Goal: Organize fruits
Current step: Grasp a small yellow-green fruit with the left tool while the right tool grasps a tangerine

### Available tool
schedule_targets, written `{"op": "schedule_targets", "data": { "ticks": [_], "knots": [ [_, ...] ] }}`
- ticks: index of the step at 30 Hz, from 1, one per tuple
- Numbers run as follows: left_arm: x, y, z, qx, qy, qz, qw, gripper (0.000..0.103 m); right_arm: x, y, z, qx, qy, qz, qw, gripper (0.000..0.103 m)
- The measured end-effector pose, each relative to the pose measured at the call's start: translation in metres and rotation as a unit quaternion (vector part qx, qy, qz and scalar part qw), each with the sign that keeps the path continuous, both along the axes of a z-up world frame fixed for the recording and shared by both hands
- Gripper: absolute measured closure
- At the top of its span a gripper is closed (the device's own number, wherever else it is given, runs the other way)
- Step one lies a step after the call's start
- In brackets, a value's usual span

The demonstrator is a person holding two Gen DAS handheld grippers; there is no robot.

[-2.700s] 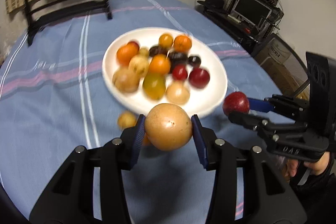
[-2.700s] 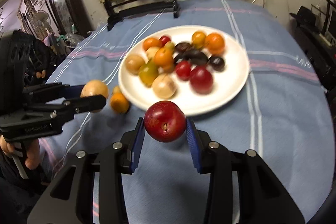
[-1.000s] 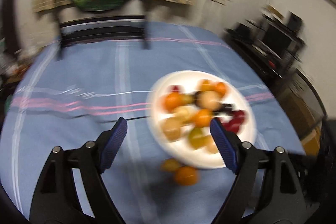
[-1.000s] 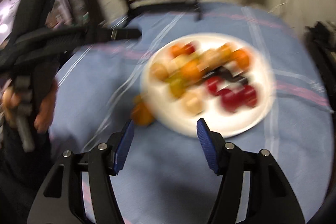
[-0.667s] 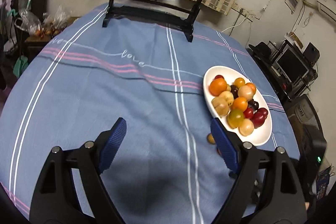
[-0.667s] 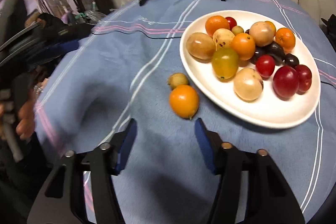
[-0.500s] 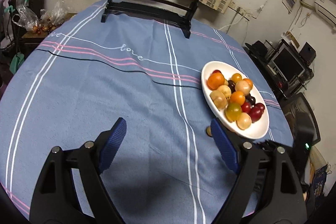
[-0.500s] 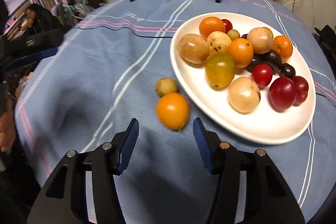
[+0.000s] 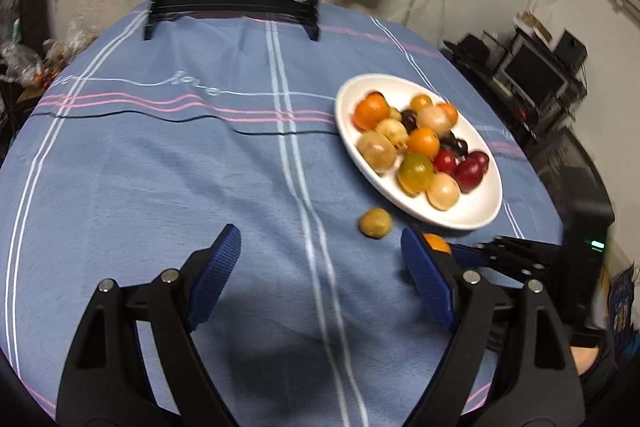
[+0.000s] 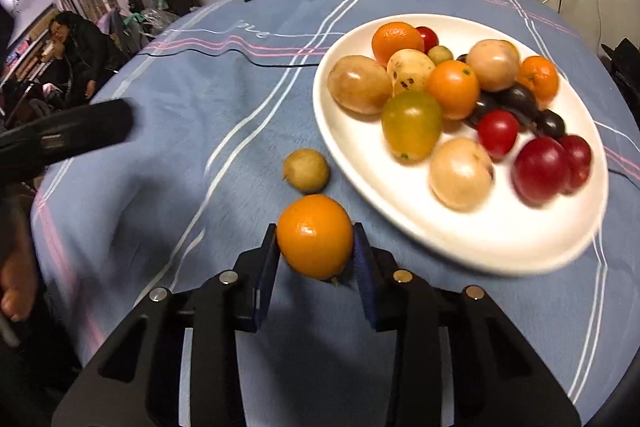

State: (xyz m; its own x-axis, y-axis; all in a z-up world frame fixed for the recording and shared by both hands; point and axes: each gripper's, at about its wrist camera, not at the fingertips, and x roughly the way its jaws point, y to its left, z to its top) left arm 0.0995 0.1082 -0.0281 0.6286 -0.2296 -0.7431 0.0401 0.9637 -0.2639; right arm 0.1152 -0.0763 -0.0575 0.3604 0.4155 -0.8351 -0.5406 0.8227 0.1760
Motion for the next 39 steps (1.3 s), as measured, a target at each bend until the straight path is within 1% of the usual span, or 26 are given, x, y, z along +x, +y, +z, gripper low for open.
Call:
{"op": "schedule_targets", "data": {
  "ticks": [3,8,11,16,18,21,23,25,27,28,29,31,34,37,39],
  "knots": [
    [0.009,-0.020,-0.008,0.008,0.013,-0.029,0.9995,0.018,-0.013,-0.022,0.006,0.011,0.002,-0.012,1.000,0.066],
    [0.028,-0.057,-0.028,0.031,0.036,-0.082,0.9955,0.018,-0.022,-0.064,0.012,0.028,0.003,-0.051,0.998,0.066],
    [0.044,-0.072,-0.042,0.052,0.052,-0.092,0.9930,0.018,-0.024,-0.081,0.012,0.039,0.006,-0.069,0.997,0.066],
    [0.053,-0.079,-0.055,0.073,0.050,-0.093,0.9917,0.019,-0.028,-0.096,0.012,0.050,0.010,-0.081,0.995,0.066],
    [0.056,-0.080,-0.057,0.077,0.049,-0.091,0.9916,0.021,-0.027,-0.098,0.011,0.054,0.013,-0.083,0.995,0.066],
    [0.058,-0.080,-0.060,0.079,0.049,-0.091,0.9916,0.031,-0.026,-0.098,0.010,0.057,0.015,-0.083,0.995,0.066],
    [0.060,-0.081,-0.062,0.082,0.050,-0.090,0.9913,0.043,-0.025,-0.096,0.010,0.057,0.015,-0.081,0.995,0.066],
    [0.061,-0.082,-0.064,0.093,0.039,-0.087,0.9911,0.046,-0.025,-0.095,0.011,0.056,0.014,-0.080,0.995,0.066],
    [0.061,-0.082,-0.065,0.107,0.030,-0.082,0.9905,0.059,-0.025,-0.094,0.011,0.056,0.014,-0.080,0.995,0.066],
    [0.059,-0.082,-0.065,0.114,0.027,-0.078,0.9900,0.070,-0.026,-0.093,0.012,0.055,0.014,-0.079,0.995,0.066],
    [0.057,-0.081,-0.063,0.107,0.026,-0.079,0.9908,0.074,-0.026,-0.093,0.012,0.054,0.014,-0.079,0.995,0.066],
    [0.051,-0.078,-0.060,0.082,0.030,-0.084,0.9926,0.074,-0.026,-0.091,0.013,0.054,0.013,-0.079,0.995,0.066],
    [0.038,-0.078,-0.054,0.074,0.024,-0.083,0.9935,0.074,-0.026,-0.092,0.014,0.054,0.011,-0.080,0.995,0.066],
    [0.020,-0.079,-0.039,0.040,0.019,-0.091,0.9948,0.075,-0.024,-0.094,0.013,0.053,0.013,-0.081,0.995,0.066],
    [0.010,-0.085,-0.024,0.035,0.004,-0.101,0.9943,0.075,-0.023,-0.095,0.013,0.052,0.013,-0.081,0.995,0.066]
  ]
}}
